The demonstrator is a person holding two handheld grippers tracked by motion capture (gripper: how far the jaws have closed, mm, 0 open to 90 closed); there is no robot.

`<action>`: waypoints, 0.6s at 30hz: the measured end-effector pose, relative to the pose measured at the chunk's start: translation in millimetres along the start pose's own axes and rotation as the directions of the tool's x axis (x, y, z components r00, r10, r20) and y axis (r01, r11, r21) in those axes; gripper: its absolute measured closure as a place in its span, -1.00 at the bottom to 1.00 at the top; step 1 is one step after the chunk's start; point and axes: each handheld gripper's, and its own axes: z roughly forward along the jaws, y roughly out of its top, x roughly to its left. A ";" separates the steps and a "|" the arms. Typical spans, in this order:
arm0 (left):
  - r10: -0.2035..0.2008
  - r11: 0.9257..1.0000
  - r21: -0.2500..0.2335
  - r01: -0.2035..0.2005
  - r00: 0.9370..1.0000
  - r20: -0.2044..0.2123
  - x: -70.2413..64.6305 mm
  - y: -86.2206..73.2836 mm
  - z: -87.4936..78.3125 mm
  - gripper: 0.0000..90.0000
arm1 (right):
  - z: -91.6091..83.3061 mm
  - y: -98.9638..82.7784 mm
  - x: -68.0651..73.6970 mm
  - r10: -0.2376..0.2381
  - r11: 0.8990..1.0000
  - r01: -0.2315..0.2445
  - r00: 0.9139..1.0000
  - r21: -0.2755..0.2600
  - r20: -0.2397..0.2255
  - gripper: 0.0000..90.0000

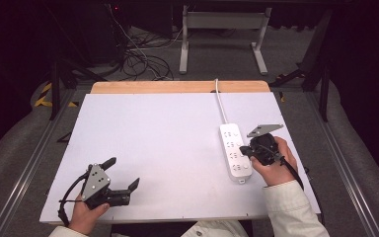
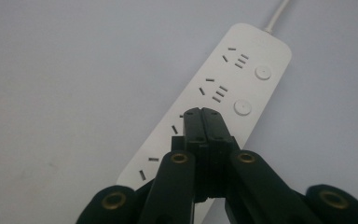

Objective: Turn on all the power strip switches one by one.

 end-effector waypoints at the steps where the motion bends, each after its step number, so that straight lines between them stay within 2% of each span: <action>1: 0.001 1.000 0.000 -0.001 1.000 0.000 0.0 0.0 0.0 -0.89 | 1.7 0.3 -1.6 0.001 1.000 -0.001 1.000 0.004 0.008 1.00; 4: -0.001 1.000 -0.001 0.001 1.000 0.000 0.2 0.0 0.0 -0.89 | 8.8 0.8 -7.5 0.013 1.000 -0.013 1.000 0.017 0.011 1.00; 18: 0.000 1.000 -0.001 0.000 1.000 0.000 -0.2 -0.1 -0.1 -0.89 | 34.4 -3.3 -18.2 0.027 0.996 -0.029 0.999 0.082 0.021 1.00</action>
